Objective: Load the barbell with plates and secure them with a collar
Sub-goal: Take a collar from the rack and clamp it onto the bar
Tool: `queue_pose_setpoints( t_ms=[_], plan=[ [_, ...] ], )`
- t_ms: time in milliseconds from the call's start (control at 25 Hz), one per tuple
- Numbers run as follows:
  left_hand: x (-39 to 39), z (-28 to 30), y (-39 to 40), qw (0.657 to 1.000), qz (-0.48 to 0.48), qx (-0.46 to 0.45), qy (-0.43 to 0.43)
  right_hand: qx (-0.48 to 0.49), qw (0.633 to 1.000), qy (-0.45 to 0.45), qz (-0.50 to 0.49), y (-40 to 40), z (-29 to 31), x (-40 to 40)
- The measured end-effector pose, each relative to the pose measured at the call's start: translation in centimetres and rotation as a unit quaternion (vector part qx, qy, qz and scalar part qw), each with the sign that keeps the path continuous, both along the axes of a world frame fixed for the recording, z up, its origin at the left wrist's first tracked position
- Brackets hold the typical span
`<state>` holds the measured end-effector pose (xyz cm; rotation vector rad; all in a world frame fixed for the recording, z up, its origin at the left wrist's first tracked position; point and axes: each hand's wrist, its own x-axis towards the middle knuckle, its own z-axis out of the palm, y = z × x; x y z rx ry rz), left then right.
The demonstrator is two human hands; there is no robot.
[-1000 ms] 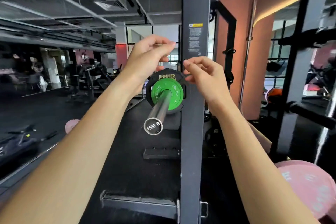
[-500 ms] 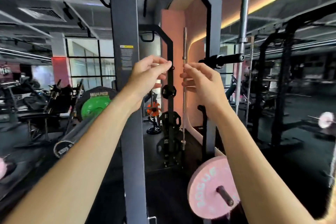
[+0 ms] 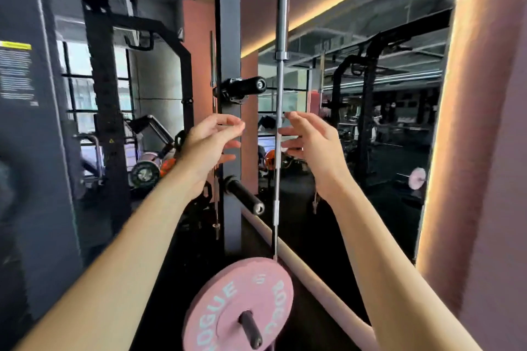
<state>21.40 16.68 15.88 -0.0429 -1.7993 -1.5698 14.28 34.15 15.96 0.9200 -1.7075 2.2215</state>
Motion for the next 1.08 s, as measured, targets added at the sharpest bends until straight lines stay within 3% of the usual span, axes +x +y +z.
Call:
queue_pose_setpoints(
  t_ms=[240,600,960,1080],
  plan=[
    [-5.9,0.8,-1.1,0.999,0.050,-0.001,-0.002,0.034,0.999,-0.009,0.027,-1.7,-0.7,-8.4],
    [-16.0,0.8,-8.3,0.995,0.093,-0.022,-0.001,0.069,0.995,-0.019,0.066,-10.6,-1.7,-19.3],
    [-28.9,6.5,-17.4,0.991,0.119,-0.010,0.053,0.074,0.996,0.025,0.030,-21.9,5.6,-33.7],
    [-31.6,7.6,-19.0,0.993,0.109,-0.027,0.042,0.058,0.996,0.024,0.066,-24.7,6.8,-35.9]
  ],
)
